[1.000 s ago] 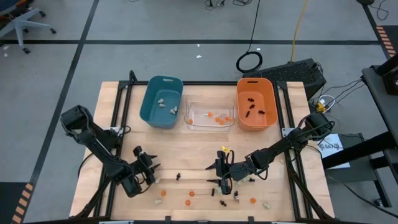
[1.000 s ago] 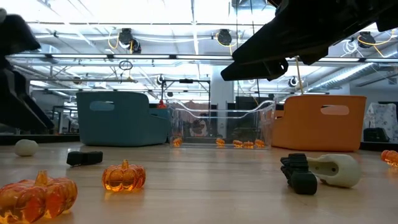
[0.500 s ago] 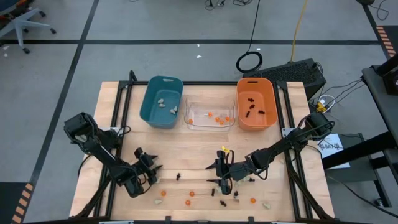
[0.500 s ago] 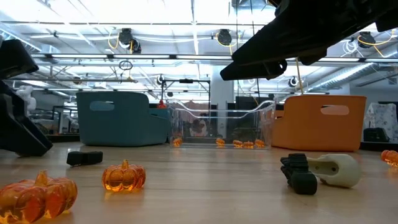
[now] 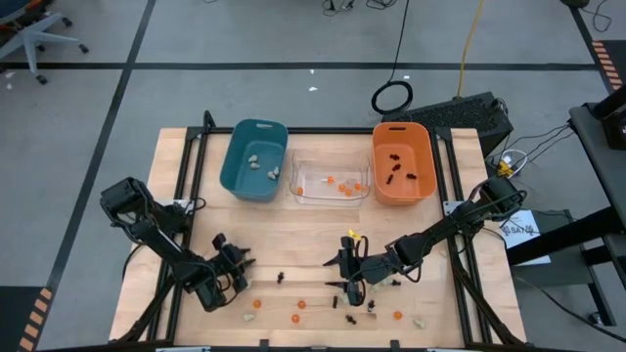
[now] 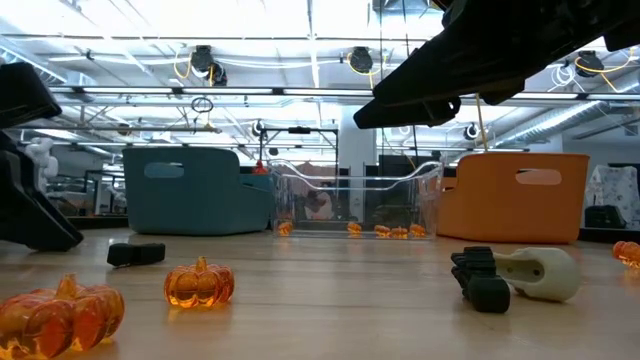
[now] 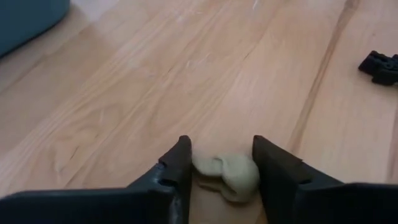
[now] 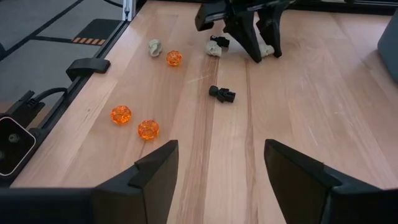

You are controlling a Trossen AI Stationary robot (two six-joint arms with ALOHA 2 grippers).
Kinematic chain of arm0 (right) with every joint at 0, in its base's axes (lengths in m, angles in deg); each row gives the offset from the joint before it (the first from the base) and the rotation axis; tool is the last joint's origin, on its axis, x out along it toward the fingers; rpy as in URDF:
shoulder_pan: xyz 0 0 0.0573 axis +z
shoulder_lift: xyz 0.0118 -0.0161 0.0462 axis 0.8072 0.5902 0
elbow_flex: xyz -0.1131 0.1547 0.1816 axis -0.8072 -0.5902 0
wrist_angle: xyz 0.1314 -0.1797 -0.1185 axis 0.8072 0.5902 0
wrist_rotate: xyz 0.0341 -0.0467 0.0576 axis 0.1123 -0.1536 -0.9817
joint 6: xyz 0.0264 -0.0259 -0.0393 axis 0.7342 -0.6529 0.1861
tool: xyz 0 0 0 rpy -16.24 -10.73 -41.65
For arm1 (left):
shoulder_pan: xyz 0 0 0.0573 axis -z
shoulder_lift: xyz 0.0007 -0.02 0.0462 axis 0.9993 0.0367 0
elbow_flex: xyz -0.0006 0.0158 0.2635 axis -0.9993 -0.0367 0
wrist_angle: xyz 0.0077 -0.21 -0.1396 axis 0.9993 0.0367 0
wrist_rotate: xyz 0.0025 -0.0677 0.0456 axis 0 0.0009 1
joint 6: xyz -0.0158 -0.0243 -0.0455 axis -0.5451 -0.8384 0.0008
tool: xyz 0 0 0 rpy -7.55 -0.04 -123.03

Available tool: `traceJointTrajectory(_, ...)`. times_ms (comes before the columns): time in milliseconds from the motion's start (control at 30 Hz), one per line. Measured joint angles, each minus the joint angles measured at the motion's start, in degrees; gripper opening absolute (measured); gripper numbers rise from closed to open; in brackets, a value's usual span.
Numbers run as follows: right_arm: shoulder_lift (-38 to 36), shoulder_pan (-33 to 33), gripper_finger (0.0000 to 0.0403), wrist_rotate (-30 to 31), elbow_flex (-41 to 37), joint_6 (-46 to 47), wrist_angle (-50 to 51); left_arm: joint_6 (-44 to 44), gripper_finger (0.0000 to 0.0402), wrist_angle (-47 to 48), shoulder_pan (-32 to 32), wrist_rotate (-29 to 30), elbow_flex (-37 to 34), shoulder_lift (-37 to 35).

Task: Sort Halloween decoration
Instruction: Put the white skull toy into the blue bin

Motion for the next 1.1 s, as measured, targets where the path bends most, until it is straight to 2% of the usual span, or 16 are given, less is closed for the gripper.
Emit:
traceJointTrajectory(167,0.0,0.0,0.0221,-0.02,0.0,-0.01,0.0,1.77,0.0096,0.37,0.0,-0.15,-0.02,0.0)
traceJointTrajectory(733,0.0,0.0,0.0221,-0.07,0.0,0.0,0.02,10.81,0.0091,0.14,-0.01,1.91,0.26,-0.74)
traceJointTrajectory(933,0.0,0.0,0.0221,-0.04,0.0,0.0,0.0,16.91,0.0091,0.32,-0.02,3.51,0.22,-3.34)
traceJointTrajectory(1100,0.0,0.0,0.0221,-0.02,0.0,0.0,-0.01,26.51,0.0091,-0.92,-0.04,5.79,0.22,-5.51)
